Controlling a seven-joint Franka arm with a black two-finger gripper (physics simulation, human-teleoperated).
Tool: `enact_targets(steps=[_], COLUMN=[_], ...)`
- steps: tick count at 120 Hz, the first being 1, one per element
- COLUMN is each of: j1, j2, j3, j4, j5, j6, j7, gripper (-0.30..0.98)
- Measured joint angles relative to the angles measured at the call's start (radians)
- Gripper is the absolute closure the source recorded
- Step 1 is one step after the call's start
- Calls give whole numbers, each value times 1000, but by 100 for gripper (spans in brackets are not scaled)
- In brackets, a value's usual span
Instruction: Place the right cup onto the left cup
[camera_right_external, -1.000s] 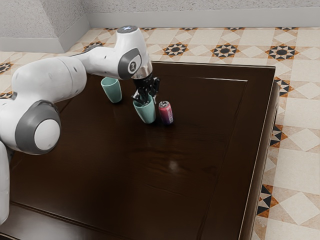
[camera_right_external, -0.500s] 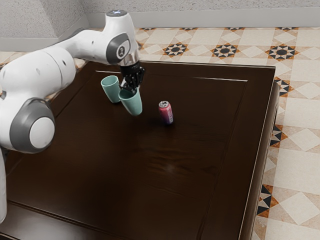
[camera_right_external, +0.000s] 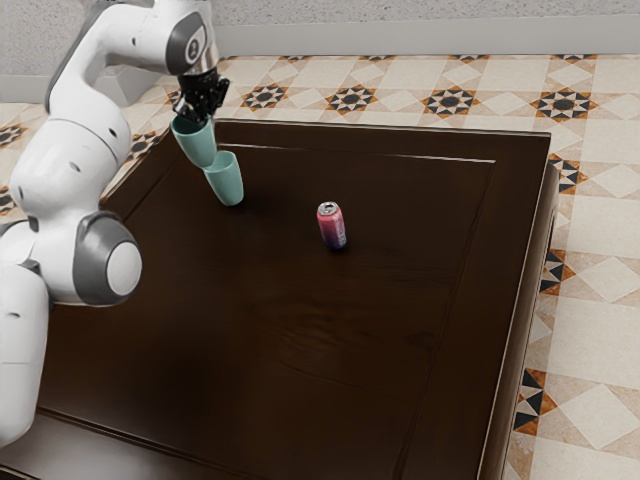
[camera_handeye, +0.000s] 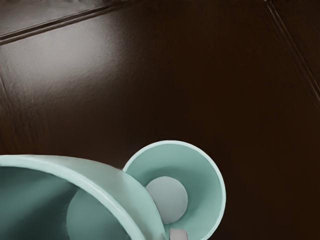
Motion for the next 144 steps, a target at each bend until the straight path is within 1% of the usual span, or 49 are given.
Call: enact_targets(steps=[15, 31, 64, 79, 98, 121, 144], j1=[19, 11, 8, 10, 16, 32, 34], j2=[32, 47, 98, 101, 101, 100, 100], j3=[2, -5, -18, -21, -54, -58, -58], j4=[23, 60, 50, 49, 28, 21, 19], j5=[12, 16, 17, 13, 6, -4, -15], j6=[30, 73, 147, 160, 164, 151, 144], j7=[59, 110, 184, 207, 226, 241, 252], gripper=[76, 76, 76, 76, 76, 76, 36])
